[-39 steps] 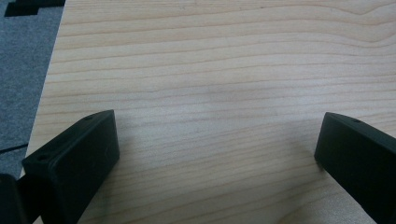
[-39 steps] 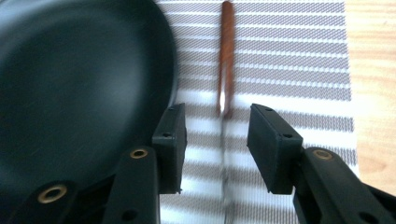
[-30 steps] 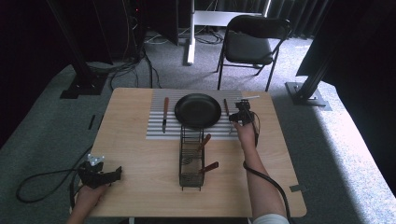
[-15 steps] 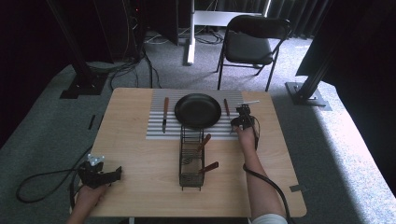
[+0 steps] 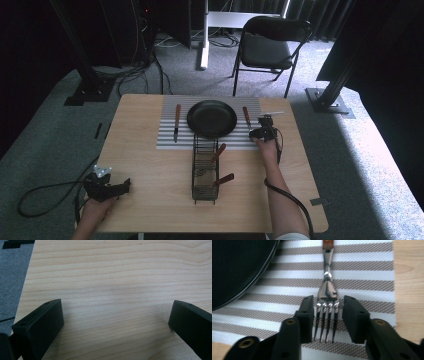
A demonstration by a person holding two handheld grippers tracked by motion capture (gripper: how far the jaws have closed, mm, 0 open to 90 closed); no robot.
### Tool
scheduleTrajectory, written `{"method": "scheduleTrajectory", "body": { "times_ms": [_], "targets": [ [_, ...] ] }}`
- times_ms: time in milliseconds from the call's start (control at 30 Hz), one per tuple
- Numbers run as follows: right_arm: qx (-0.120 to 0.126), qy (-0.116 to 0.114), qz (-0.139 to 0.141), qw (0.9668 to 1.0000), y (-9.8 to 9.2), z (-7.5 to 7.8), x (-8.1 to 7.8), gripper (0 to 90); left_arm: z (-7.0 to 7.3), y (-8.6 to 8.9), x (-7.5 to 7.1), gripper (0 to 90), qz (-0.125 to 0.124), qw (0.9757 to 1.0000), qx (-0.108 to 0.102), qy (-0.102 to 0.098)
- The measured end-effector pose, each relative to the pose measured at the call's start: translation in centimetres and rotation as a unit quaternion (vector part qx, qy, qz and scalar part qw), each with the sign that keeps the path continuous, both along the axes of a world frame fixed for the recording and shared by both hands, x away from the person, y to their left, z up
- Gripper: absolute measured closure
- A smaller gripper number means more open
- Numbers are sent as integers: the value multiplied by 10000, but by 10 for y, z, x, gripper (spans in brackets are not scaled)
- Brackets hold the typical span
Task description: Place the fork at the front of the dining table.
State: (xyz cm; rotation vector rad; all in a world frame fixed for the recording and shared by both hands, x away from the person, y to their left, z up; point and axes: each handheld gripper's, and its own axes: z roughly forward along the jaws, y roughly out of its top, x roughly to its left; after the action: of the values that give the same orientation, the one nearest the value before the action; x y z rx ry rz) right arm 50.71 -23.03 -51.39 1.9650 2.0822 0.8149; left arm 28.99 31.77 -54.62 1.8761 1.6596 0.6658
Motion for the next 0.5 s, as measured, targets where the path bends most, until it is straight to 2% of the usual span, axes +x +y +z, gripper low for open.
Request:
{"method": "scheduleTrajectory", "body": {
  "times_ms": [167, 200, 333, 500],
  "targets": [
    [42, -2, 55, 10000, 4, -2, -3, 584, 0, 0, 0, 0, 1, 10000, -1, 0],
    [126, 9, 77, 9999, 5, -2, -4, 585, 0, 0, 0, 0, -2, 10000, 2, 0],
    [204, 31, 170, 9996, 8, -4, -6, 585, 0, 0, 0, 0, -2, 10000, 2, 0],
    [221, -2, 252, 9994, 9, -5, -6, 570, 0, 0, 0, 0, -3, 10000, 4, -1]
  ]
}}
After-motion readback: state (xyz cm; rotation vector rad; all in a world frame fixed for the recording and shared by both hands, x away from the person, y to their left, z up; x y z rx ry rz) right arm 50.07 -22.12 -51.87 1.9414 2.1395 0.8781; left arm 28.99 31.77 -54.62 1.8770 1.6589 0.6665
